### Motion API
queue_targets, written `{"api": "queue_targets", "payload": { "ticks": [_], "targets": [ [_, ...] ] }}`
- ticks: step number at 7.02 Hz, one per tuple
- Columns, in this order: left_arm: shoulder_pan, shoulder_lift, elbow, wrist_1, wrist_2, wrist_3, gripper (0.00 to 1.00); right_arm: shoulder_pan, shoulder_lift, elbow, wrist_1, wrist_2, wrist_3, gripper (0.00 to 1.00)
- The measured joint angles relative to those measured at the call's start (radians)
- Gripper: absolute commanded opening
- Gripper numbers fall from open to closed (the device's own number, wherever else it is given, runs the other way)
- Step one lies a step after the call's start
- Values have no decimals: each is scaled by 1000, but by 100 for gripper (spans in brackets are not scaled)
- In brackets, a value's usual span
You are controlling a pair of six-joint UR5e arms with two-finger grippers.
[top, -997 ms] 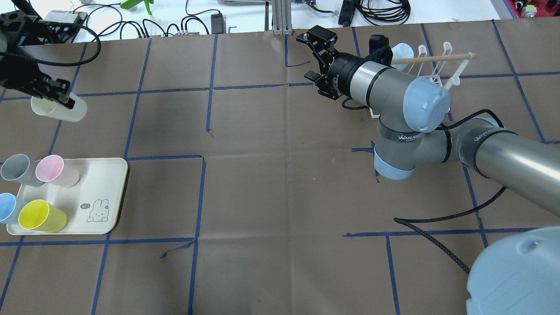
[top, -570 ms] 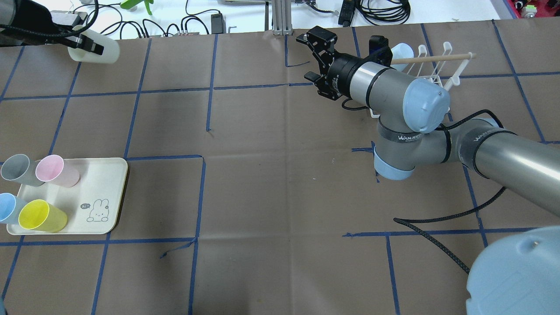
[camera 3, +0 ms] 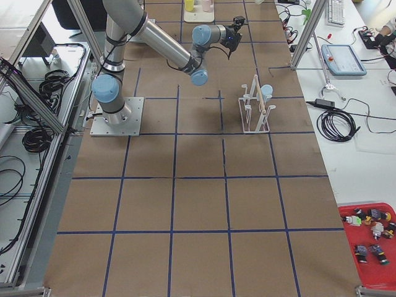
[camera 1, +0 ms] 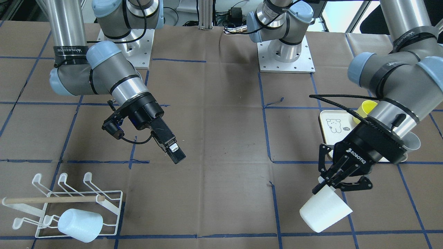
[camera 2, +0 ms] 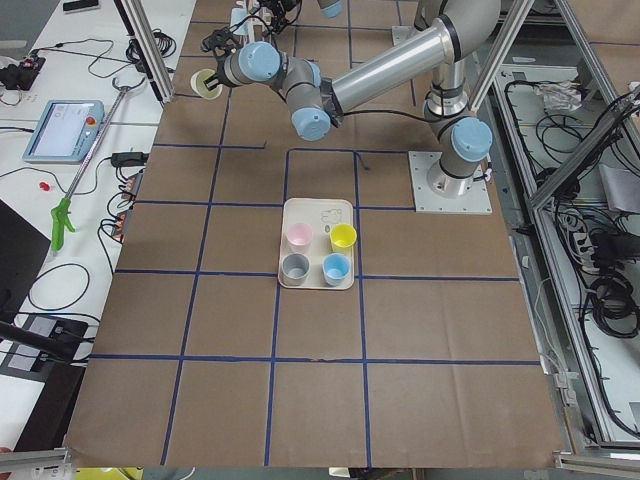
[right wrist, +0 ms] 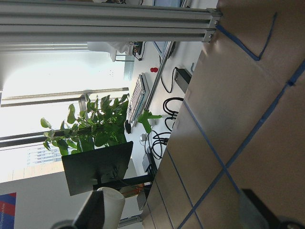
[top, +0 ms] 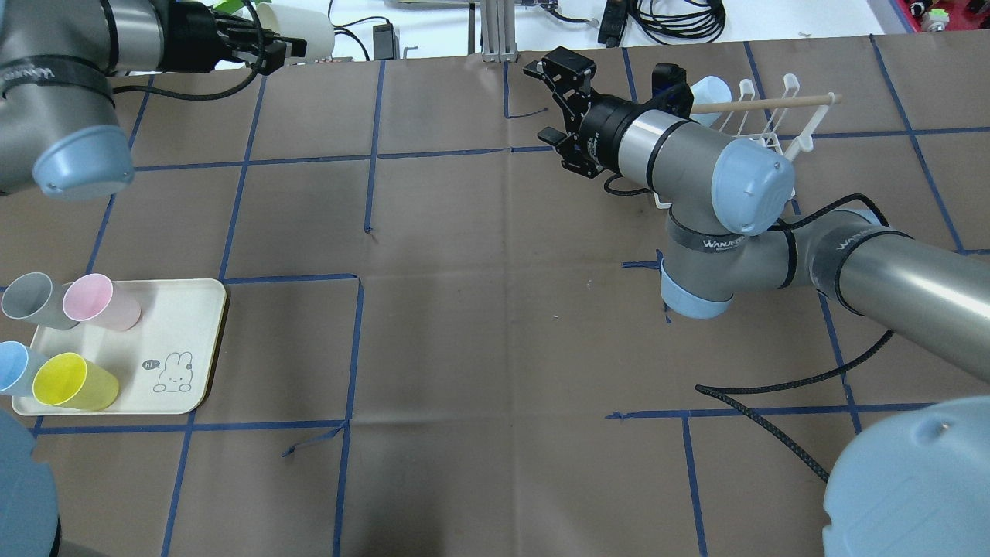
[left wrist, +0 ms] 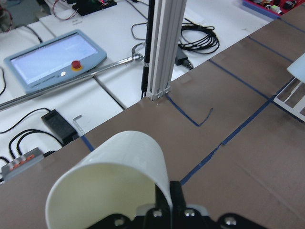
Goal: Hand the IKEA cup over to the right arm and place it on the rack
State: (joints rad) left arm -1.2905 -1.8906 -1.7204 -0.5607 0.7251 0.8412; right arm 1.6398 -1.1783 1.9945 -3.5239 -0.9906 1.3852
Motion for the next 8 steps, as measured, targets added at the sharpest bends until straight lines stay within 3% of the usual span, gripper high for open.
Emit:
{"api": "queue_targets", "payload": {
  "ticks": [3, 6, 8],
  "targets": [
    [-24, -24, -184, 353, -129, -133, 0, 0, 6, 23, -5, 5, -1, 100],
    [-83, -35, -307, 674, -129, -441, 0, -1, 11, 50, -53, 2, 14, 100],
    [-109, -24, -348, 762, -104, -530, 0, -2, 10, 70, -129, 0, 110, 99]
  ]
}}
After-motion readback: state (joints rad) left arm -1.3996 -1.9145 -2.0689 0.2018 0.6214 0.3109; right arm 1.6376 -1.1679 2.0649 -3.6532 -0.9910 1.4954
